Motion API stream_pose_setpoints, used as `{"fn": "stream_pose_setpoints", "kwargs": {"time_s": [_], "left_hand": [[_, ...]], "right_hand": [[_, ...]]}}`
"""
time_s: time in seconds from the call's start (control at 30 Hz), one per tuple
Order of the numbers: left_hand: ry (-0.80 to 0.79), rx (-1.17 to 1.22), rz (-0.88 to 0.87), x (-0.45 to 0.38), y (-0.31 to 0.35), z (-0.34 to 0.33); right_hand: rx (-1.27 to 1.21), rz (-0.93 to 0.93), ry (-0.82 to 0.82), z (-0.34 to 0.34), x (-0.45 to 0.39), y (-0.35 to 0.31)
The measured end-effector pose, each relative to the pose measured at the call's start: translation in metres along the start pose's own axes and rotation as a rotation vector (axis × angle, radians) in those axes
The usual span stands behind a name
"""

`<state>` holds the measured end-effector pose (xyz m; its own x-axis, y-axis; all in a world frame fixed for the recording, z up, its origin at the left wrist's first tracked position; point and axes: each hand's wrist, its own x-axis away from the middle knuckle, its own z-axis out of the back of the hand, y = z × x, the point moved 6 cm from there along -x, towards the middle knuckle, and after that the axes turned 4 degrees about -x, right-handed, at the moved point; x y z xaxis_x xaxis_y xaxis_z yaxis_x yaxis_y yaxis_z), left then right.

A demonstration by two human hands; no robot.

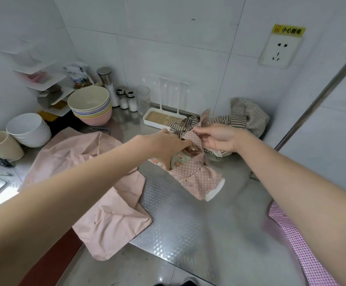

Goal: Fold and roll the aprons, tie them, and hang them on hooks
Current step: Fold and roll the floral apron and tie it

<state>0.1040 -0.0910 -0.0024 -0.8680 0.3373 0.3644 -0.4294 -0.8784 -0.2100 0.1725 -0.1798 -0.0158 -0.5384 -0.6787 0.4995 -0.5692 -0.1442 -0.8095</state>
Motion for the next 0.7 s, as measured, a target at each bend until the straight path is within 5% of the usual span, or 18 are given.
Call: {"fn": "stream_pose_setpoints", "kwargs": {"time_s": [0.3,0.53,0.7], "left_hand": [[0.038,0.132,0.232,-0.017,0.000,0.006],[0.098,0.330,0.215,-0.022,-0.002,0.002],[0.056,0.429,0.269,-0.017,-0.009,-0.011]], "right_hand": [[-0.130,0.265,0.298,0.009,-0.003,-0.019],[0.329,0.318,0.330,-0.007,0.007,-0.038],[0.560,0.238,0.177,-0.019,0.012,-0.034]]}}
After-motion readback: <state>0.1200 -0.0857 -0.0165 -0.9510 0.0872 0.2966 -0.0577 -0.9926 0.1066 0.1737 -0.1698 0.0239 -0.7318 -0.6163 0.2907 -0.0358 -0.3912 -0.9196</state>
